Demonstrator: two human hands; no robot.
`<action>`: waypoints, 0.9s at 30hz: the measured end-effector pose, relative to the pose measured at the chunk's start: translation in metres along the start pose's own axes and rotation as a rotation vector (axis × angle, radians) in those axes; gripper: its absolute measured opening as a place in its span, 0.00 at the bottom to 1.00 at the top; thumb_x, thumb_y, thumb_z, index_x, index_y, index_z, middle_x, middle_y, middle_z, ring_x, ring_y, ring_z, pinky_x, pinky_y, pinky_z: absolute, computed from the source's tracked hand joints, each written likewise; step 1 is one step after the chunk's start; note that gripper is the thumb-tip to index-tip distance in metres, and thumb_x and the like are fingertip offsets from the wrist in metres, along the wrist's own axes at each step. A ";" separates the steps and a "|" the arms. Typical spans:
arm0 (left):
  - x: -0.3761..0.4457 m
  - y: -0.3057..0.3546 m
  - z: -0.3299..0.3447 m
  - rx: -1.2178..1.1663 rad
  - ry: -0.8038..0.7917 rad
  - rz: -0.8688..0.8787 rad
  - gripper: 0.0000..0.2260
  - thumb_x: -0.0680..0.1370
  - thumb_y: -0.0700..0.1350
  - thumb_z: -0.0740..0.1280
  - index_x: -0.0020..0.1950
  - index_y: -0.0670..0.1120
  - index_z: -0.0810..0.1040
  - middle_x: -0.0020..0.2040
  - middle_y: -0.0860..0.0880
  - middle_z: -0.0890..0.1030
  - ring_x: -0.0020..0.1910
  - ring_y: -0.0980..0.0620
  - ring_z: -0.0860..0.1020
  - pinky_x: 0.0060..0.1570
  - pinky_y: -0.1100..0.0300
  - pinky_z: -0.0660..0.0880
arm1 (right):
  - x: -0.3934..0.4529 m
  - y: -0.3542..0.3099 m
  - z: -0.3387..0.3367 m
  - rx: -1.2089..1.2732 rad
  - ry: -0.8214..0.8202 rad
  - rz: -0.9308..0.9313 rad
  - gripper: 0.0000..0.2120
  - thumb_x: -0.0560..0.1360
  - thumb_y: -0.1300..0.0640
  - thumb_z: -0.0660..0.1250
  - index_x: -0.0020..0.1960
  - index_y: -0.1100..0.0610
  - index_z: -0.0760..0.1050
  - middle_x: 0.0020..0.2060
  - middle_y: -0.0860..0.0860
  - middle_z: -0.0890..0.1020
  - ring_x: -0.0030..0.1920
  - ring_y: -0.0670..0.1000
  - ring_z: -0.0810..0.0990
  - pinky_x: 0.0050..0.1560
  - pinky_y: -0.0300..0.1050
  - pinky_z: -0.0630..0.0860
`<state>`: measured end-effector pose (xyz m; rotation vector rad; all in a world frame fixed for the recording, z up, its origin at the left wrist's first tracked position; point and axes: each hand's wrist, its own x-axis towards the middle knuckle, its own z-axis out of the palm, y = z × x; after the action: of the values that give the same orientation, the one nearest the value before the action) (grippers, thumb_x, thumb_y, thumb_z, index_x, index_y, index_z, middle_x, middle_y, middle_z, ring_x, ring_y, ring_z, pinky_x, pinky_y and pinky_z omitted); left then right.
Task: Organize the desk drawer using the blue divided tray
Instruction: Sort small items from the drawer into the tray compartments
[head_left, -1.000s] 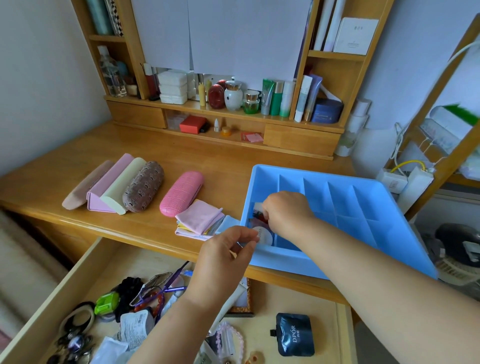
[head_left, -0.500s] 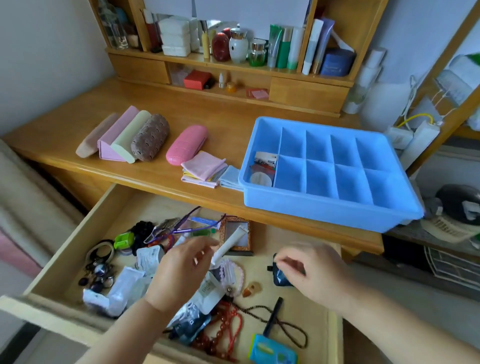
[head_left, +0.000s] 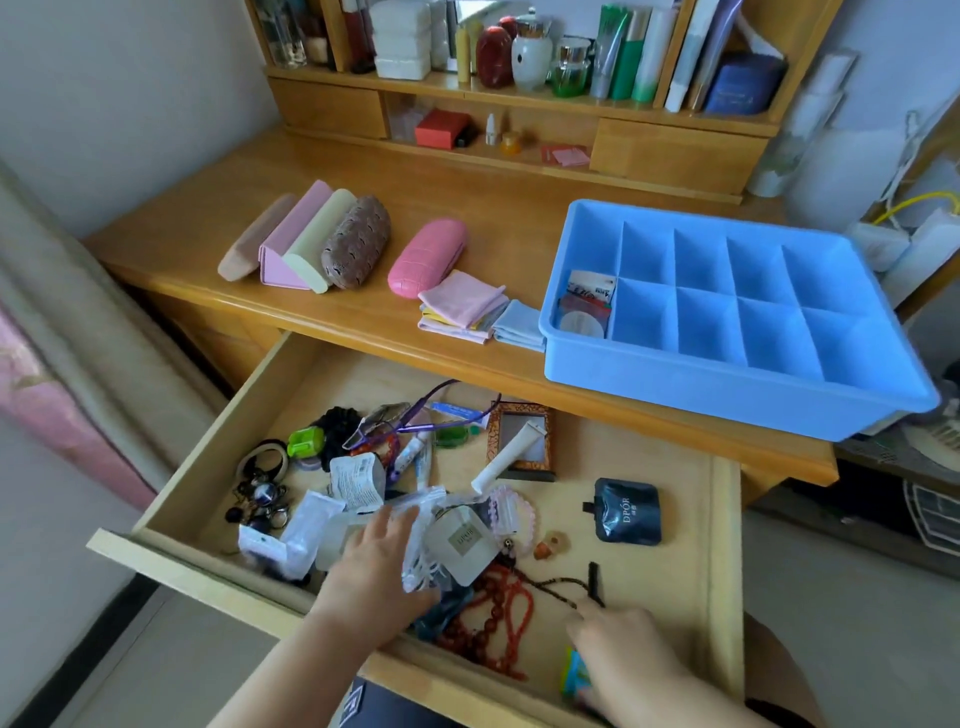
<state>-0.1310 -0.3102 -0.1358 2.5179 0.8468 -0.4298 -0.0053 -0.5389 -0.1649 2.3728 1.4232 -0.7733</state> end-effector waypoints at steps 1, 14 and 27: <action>0.004 0.010 0.002 0.054 -0.081 -0.026 0.44 0.71 0.60 0.69 0.77 0.53 0.44 0.78 0.49 0.48 0.75 0.44 0.54 0.70 0.51 0.64 | -0.003 0.002 0.001 0.046 0.012 0.011 0.19 0.71 0.53 0.68 0.60 0.55 0.70 0.61 0.53 0.72 0.56 0.59 0.77 0.49 0.50 0.71; -0.006 0.080 0.040 -0.202 -0.220 0.446 0.29 0.75 0.46 0.66 0.73 0.62 0.61 0.77 0.58 0.54 0.72 0.54 0.64 0.68 0.61 0.65 | -0.005 0.048 -0.037 1.228 0.389 0.424 0.09 0.75 0.59 0.66 0.41 0.46 0.72 0.40 0.52 0.79 0.38 0.57 0.78 0.37 0.45 0.72; 0.042 -0.044 -0.003 0.245 -0.035 -0.110 0.39 0.69 0.48 0.72 0.73 0.54 0.54 0.75 0.48 0.48 0.66 0.42 0.62 0.58 0.48 0.74 | 0.023 -0.016 -0.020 -0.046 0.150 -0.043 0.42 0.69 0.55 0.70 0.73 0.41 0.50 0.72 0.57 0.56 0.44 0.56 0.79 0.42 0.48 0.69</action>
<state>-0.1263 -0.2573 -0.1649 2.6839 0.9751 -0.6476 -0.0047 -0.5041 -0.1610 2.4167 1.5367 -0.5766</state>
